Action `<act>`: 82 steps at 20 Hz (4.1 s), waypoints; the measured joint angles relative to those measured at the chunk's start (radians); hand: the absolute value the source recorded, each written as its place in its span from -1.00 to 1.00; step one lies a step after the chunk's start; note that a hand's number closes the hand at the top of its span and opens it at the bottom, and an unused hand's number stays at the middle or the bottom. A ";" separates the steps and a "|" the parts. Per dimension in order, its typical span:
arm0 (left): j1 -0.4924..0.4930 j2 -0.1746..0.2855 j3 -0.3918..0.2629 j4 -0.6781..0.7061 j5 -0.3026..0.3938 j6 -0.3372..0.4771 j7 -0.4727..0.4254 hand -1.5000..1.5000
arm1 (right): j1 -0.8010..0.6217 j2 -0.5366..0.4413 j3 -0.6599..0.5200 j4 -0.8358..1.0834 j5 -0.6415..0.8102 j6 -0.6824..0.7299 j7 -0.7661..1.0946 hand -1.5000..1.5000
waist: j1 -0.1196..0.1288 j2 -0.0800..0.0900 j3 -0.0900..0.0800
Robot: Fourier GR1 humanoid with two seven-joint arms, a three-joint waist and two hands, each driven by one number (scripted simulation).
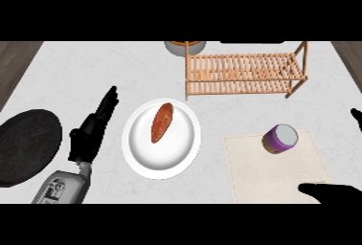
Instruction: Pick the can from the placemat and place it in the tiered shelf
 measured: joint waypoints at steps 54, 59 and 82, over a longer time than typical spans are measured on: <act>0.016 -0.142 0.151 -0.033 -0.169 -0.133 0.025 0.00 | -0.129 0.502 -0.090 0.443 0.458 0.148 -0.199 -1.00 | -0.002 0.000 0.001; 0.017 -0.144 0.157 -0.053 -0.174 -0.144 0.050 0.00 | -0.154 0.510 -0.117 0.503 0.455 0.145 -0.242 -1.00 | -0.002 0.000 0.001; 0.012 -0.164 0.147 -0.062 -0.185 -0.180 0.044 0.00 | -0.278 0.626 0.341 0.604 0.631 0.187 -0.103 1.00 | 0.046 0.002 -0.003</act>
